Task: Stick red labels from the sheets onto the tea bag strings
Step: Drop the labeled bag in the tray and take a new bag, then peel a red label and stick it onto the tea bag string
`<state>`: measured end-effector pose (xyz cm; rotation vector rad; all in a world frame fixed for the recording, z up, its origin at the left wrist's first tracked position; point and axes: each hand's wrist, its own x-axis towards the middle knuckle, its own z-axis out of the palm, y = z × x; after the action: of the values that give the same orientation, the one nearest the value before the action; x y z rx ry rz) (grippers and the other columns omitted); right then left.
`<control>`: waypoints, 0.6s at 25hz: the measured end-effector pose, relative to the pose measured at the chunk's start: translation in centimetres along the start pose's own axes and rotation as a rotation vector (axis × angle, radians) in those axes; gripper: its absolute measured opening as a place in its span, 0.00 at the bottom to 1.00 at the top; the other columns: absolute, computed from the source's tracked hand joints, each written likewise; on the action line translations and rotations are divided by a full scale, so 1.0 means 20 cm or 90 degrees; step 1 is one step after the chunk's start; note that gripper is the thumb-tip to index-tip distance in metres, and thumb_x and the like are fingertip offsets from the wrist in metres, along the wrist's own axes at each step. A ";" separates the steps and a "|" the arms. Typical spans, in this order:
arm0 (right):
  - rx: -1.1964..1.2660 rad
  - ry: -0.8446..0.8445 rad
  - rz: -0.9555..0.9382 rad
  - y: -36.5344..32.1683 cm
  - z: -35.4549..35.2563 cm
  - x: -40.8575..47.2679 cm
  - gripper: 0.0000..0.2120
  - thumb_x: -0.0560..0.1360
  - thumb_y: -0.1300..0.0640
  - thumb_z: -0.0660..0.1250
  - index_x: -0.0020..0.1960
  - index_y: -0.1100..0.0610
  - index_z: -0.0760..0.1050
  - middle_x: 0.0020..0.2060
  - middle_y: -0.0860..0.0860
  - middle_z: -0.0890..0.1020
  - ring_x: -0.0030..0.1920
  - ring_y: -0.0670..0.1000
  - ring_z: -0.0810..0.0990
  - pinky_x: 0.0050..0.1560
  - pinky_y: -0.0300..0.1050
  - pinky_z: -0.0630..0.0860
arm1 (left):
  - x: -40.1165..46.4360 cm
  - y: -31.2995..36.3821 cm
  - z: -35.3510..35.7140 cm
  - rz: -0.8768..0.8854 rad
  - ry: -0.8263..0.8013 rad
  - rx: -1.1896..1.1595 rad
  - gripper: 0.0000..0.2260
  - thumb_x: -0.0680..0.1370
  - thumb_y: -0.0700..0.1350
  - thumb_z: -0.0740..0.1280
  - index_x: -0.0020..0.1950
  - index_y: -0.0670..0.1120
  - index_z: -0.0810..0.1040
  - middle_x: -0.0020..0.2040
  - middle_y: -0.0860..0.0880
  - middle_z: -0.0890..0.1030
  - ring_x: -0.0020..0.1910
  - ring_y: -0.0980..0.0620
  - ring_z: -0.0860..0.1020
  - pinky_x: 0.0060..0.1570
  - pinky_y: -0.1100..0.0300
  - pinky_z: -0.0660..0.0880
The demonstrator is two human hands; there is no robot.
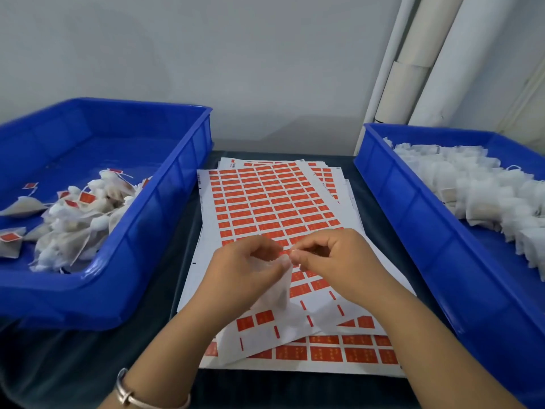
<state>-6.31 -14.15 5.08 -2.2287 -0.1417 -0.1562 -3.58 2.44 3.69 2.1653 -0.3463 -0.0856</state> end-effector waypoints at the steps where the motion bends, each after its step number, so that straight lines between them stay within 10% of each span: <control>1: -0.002 0.007 -0.010 0.00 0.00 0.00 0.13 0.73 0.53 0.69 0.34 0.38 0.75 0.32 0.27 0.78 0.41 0.31 0.77 0.33 0.19 0.68 | 0.01 0.03 0.00 0.059 -0.003 0.040 0.03 0.71 0.56 0.70 0.41 0.60 0.77 0.36 0.69 0.74 0.38 0.65 0.76 0.29 0.77 0.68; 15: 0.126 0.227 0.054 0.01 -0.03 -0.01 0.09 0.77 0.50 0.62 0.39 0.47 0.74 0.33 0.35 0.80 0.35 0.37 0.80 0.29 0.24 0.71 | 0.05 0.05 -0.09 0.114 -0.071 0.205 0.05 0.74 0.53 0.68 0.42 0.61 0.73 0.40 0.66 0.71 0.41 0.62 0.74 0.35 0.76 0.65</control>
<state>-6.50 -14.65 5.29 -1.9714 0.1267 -0.4685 -2.49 3.10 5.63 2.4397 -0.6547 -0.0519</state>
